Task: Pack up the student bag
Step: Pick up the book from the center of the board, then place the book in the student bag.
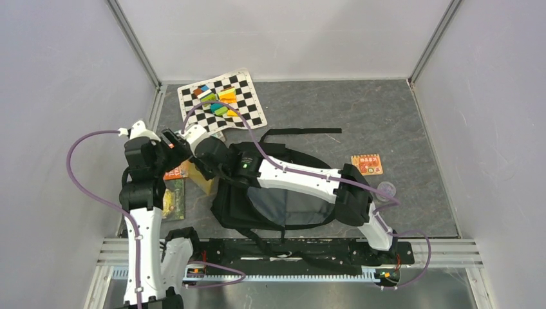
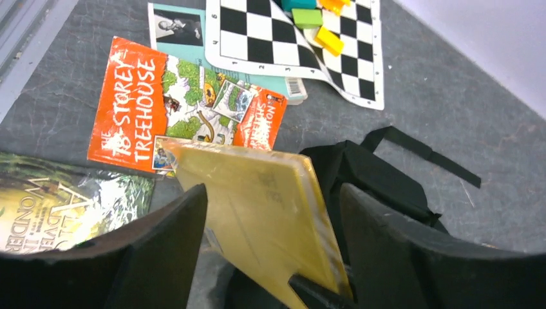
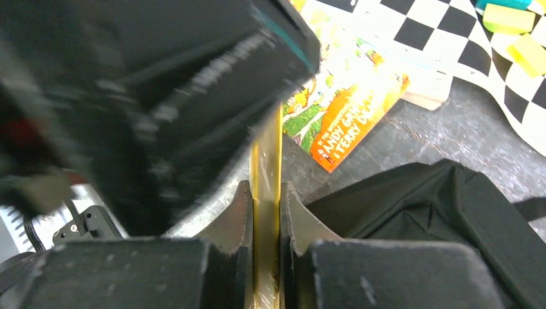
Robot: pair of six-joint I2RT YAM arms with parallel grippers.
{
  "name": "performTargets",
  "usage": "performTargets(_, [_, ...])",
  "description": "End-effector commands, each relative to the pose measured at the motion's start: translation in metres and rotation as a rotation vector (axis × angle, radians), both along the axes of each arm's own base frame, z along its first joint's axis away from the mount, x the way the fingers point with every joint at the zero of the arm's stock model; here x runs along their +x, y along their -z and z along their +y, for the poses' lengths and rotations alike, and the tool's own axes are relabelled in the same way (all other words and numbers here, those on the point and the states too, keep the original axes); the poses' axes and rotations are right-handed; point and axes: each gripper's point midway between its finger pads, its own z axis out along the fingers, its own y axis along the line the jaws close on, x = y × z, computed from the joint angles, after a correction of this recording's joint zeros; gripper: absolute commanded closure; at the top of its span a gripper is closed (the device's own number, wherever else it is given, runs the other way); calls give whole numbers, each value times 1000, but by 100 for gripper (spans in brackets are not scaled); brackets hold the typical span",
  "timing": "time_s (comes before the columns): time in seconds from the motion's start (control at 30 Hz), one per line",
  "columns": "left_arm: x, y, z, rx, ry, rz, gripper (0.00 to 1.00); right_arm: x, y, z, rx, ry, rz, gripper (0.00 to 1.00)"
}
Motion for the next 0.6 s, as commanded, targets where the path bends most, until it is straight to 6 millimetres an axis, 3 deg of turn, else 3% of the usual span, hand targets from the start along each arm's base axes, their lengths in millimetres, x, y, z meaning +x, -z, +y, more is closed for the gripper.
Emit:
performTargets(0.0, [-10, -39, -4, 52, 35, -133, 11, 9, -58, -19, 144, 76, -42, 100])
performTargets(0.1, [-16, -66, -3, 109, 52, -192, 1, 7, -89, -28, 242, 93, -51, 100])
performTargets(0.27, [-21, -89, -11, 138, 115, -211, 0, 8, -146, -61, 380, 161, -110, 100])
performTargets(0.4, [-24, -84, -20, 125, 156, -208, 0, 15, -185, -111, 446, 254, -178, 100])
performTargets(0.57, [-26, -55, -40, 61, 245, -137, 0, 41, -184, -187, 389, 400, -230, 100])
